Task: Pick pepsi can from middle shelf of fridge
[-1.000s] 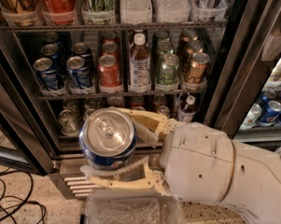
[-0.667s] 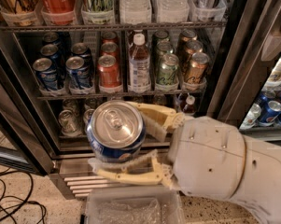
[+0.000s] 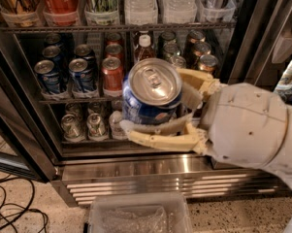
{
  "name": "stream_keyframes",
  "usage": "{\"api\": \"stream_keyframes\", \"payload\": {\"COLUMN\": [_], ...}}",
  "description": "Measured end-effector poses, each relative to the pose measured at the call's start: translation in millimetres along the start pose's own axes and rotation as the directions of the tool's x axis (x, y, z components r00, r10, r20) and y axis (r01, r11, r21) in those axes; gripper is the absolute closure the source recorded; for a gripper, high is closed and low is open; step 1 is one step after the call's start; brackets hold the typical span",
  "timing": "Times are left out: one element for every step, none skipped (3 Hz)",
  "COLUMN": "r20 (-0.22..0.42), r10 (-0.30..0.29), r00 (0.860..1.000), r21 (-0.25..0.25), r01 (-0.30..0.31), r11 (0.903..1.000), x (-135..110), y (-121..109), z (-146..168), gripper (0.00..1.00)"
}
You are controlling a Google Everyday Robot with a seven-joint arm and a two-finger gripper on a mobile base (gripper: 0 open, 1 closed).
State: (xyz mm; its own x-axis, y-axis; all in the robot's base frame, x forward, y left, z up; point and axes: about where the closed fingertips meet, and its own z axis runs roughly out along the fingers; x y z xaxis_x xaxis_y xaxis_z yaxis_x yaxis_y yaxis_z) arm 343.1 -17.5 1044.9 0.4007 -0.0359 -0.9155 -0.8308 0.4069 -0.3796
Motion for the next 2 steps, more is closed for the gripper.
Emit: {"api": "stream_keyframes", "payload": {"r20": [-0.004,-0.004], "r10": [-0.060,-0.060], "r00": [0.998,0.998], "r21": [-0.063,-0.064], "r01": [0.059,0.060], "r11": [0.9962,0.9962], "x": [-23.1,-23.2], "y": [-18.0,-18.3], "z": [11.2,11.4], "gripper": [1.00,1.00]}}
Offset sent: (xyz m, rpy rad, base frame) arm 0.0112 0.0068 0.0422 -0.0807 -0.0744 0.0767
